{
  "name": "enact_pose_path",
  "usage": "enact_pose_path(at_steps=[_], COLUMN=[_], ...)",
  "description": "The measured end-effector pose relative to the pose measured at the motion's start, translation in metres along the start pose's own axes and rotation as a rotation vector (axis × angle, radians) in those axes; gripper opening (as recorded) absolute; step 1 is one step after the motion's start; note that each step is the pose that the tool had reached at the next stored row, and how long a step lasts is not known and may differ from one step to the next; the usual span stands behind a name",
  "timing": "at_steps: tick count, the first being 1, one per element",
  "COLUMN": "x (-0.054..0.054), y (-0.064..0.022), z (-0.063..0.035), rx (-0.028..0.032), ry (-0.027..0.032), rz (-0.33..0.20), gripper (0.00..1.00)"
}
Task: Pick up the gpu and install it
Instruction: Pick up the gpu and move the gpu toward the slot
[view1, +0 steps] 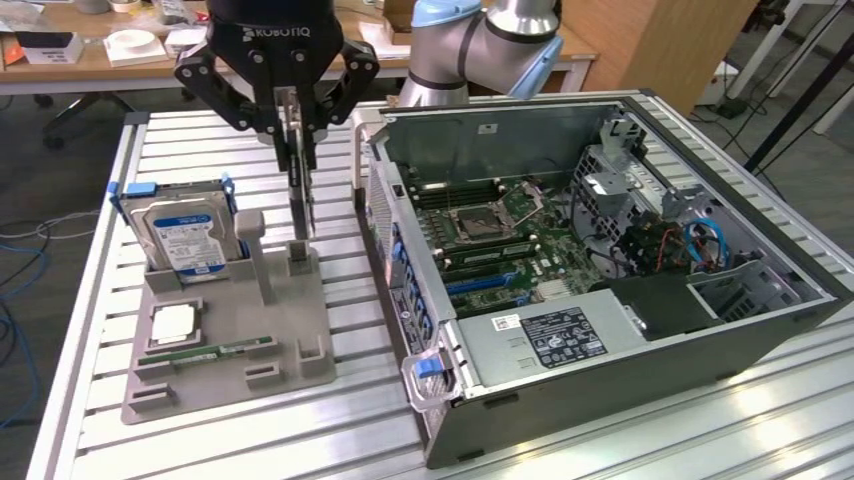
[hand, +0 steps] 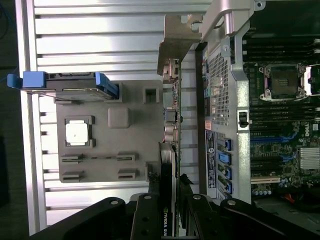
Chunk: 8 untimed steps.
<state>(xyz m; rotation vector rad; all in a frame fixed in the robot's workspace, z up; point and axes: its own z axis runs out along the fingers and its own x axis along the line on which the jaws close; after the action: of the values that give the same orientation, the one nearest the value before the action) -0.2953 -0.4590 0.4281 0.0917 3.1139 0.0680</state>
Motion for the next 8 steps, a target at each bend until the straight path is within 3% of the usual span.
enact_pose_path(at_steps=[8], x=[-0.0025], y=[0.0001], z=[0.0], rx=[-0.0001], ry=[-0.0001], rz=[0.0], gripper=[0.26])
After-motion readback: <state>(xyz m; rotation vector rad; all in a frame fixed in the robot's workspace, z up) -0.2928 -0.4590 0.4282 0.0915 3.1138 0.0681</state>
